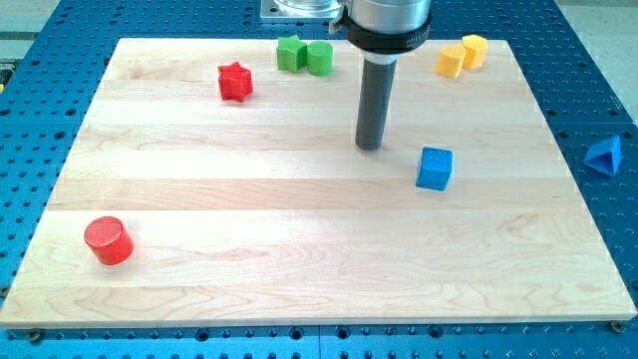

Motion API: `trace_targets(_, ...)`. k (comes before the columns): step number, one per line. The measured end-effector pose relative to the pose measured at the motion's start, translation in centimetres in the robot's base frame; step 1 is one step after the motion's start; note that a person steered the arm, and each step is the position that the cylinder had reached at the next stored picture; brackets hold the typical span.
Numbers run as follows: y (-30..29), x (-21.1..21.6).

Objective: Move the cube to the bottom right

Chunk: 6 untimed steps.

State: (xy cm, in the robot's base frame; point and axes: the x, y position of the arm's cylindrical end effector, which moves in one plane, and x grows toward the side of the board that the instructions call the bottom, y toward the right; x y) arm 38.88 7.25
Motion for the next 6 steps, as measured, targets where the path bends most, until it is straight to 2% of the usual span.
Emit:
trace_targets(1, 2.1, -0.9)
trace_targets(4, 5.0, 5.1)
trace_targets(6, 11.1, 14.9)
